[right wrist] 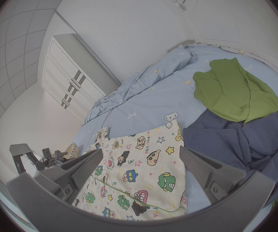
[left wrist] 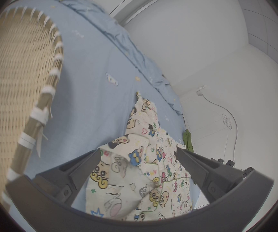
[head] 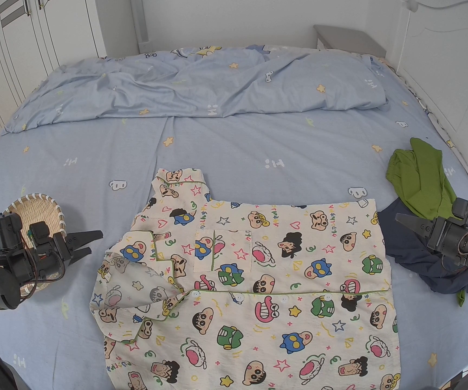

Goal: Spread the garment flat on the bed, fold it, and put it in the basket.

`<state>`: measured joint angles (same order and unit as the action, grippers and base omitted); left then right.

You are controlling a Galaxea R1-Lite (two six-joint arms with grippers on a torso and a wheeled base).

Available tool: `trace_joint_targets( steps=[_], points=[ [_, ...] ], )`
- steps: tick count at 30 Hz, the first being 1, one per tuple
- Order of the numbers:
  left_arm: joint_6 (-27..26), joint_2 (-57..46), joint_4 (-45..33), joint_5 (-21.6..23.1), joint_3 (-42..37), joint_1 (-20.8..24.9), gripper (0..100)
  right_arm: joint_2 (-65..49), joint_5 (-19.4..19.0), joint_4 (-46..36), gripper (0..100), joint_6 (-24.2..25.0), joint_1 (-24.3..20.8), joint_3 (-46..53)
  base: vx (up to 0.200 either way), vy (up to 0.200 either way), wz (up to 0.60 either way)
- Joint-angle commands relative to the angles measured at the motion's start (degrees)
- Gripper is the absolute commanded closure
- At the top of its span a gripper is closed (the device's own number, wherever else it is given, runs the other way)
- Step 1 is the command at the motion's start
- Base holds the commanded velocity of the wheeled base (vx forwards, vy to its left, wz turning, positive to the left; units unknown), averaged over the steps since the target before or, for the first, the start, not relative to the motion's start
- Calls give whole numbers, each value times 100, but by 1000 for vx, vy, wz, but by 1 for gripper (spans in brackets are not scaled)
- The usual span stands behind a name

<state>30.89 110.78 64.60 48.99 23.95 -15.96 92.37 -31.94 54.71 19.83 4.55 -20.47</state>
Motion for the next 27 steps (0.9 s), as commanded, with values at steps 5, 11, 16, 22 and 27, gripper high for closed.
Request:
trace_joint_targets(
  steps=[5,11,16,22,27],
  points=[
    [303,-1805,-1011,-312,-383,-74,0,-597,47,-101,0,20,99,403,0,0,0],
    [312,-2825,-1617,-250,-1578,506,0,-1089,47,-92,0,-41,37,1686,0,0,0],
    [339,-3607,-1758,-285,-2395,1227,0,-1713,56,-1217,0,56,29,2047,0,0,0],
    [347,-4626,-2988,-250,-2334,1402,0,-2680,-322,-2606,0,-23,301,2047,0,0,0],
    [330,-4459,-3041,-241,-2334,1446,0,-2926,-401,-2861,0,3,275,2047,0,0,0]
  ],
)
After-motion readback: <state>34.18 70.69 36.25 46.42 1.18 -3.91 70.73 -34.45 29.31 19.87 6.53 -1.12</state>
